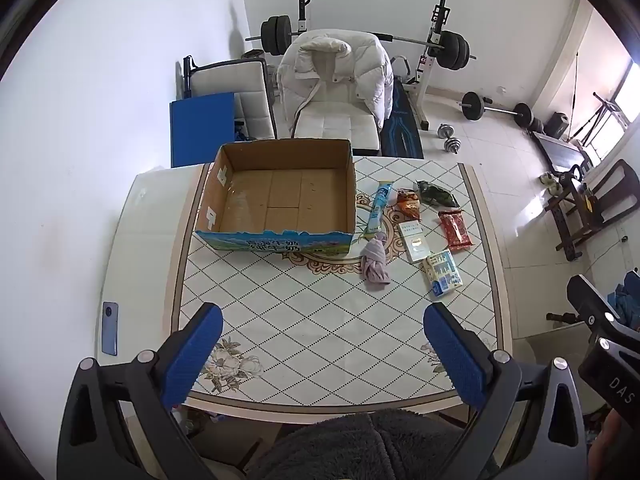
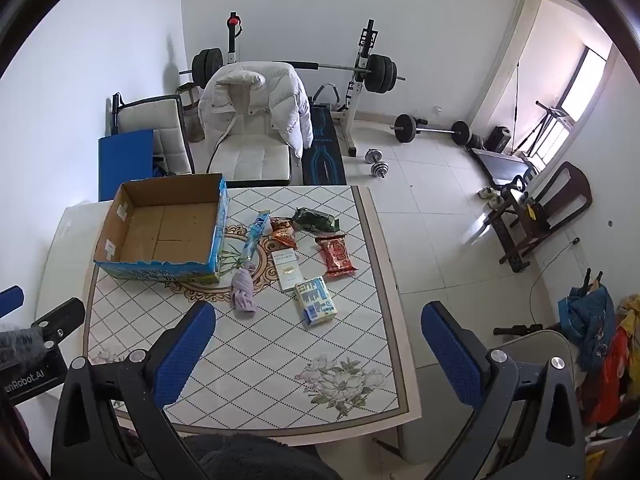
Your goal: Organize soft objects
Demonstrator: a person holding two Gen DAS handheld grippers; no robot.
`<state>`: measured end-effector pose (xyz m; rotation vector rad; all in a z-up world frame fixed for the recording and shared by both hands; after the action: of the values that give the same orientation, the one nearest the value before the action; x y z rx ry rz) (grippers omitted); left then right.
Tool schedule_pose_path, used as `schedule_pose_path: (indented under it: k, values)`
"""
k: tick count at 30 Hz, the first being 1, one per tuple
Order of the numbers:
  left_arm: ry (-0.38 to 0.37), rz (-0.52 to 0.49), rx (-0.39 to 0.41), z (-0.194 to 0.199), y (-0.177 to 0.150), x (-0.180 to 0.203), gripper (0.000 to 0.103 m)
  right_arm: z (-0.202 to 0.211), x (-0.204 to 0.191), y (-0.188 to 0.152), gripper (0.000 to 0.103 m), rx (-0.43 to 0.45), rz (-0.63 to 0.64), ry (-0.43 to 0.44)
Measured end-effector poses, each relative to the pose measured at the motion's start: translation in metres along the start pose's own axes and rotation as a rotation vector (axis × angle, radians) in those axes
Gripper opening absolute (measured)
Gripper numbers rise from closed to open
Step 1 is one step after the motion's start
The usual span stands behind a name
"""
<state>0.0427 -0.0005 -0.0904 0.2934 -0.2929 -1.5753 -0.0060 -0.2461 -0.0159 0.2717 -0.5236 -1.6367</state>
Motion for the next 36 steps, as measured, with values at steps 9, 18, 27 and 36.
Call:
schedule_pose_path:
  k: [9,18,27,36]
  values:
    - [-0.007,0.002,-0.003,0.002,-0.001,0.001,0.103,0.002,-0.003,-0.004,0.103,-0.003,0.004,0.007]
    - [-0.012,0.001,0.003,0.007,-0.010,0.003,0.103,0.016,-0.004,-0.008,0.103,0.020,0.013,0.003]
    - [-0.014,0.000,0.019,0.019,-0.003,0.011,0.103,0.024,-0.008,-0.007,0.103,0.028,0.026,-0.004]
    - [-0.008,0.004,0.033,0.025,-0.003,0.012,0.103,0.032,-0.005,-0.003,0.103,0.045,0.021,-0.007]
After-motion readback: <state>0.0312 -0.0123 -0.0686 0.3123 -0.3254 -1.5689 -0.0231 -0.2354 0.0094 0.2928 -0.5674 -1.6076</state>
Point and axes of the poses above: each gripper's, at about its wrist camera, not at the fingertips, and z roughly against the way its jaws point, x to its right, y to its top, the point moved 10 cm from there along -z, roughly the way its jaws point, and after that the axes turned 4 degrees about -x, right-handed, at the moved point
